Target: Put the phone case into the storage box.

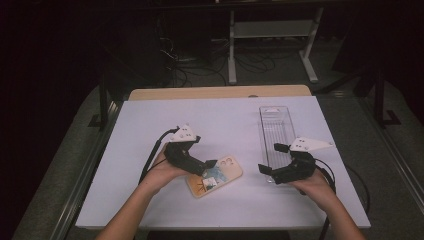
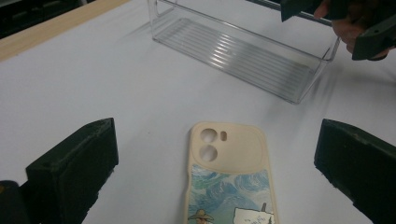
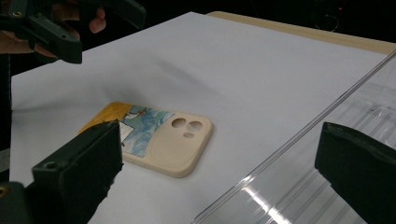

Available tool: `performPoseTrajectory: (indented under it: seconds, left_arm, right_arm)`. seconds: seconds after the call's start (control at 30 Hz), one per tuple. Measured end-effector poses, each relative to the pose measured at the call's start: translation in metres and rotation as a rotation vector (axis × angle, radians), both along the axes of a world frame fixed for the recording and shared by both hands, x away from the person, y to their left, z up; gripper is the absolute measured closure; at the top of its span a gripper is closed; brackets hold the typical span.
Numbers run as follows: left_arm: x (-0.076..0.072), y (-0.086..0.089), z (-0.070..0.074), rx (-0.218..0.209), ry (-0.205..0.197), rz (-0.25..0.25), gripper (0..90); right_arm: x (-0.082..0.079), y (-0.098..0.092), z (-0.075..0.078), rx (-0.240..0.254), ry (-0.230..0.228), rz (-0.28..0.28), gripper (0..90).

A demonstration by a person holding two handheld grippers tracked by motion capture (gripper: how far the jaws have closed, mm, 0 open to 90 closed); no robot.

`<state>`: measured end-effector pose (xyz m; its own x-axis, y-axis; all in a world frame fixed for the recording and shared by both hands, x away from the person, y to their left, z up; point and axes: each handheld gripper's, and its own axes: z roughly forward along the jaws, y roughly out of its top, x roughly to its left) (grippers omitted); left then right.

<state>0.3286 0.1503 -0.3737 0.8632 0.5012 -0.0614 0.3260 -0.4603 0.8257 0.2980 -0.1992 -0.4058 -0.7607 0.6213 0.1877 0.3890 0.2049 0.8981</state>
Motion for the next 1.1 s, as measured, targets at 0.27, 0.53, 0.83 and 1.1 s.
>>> performPoseTrajectory:
  seconds: [0.27,0.53,0.83,1.1]
  left_arm:
    - [-0.005,-0.004,-0.007,0.011,0.014,-0.006,0.0]
    - [-0.011,-0.002,-0.016,0.022,0.035,-0.004,0.0]
    - [-0.014,0.001,-0.025,0.030,0.048,-0.003,0.0]
    - [-0.016,0.004,-0.032,0.031,0.059,0.002,0.0]
  right_arm:
    - [0.000,0.000,0.000,-0.001,-0.001,0.001,0.5]
    - [-0.001,0.001,0.000,-0.009,-0.004,-0.001,0.5]
    - [-0.001,0.000,0.000,-0.009,-0.005,-0.001,0.5]
    - [-0.001,0.000,0.000,-0.009,-0.005,-0.002,0.5]
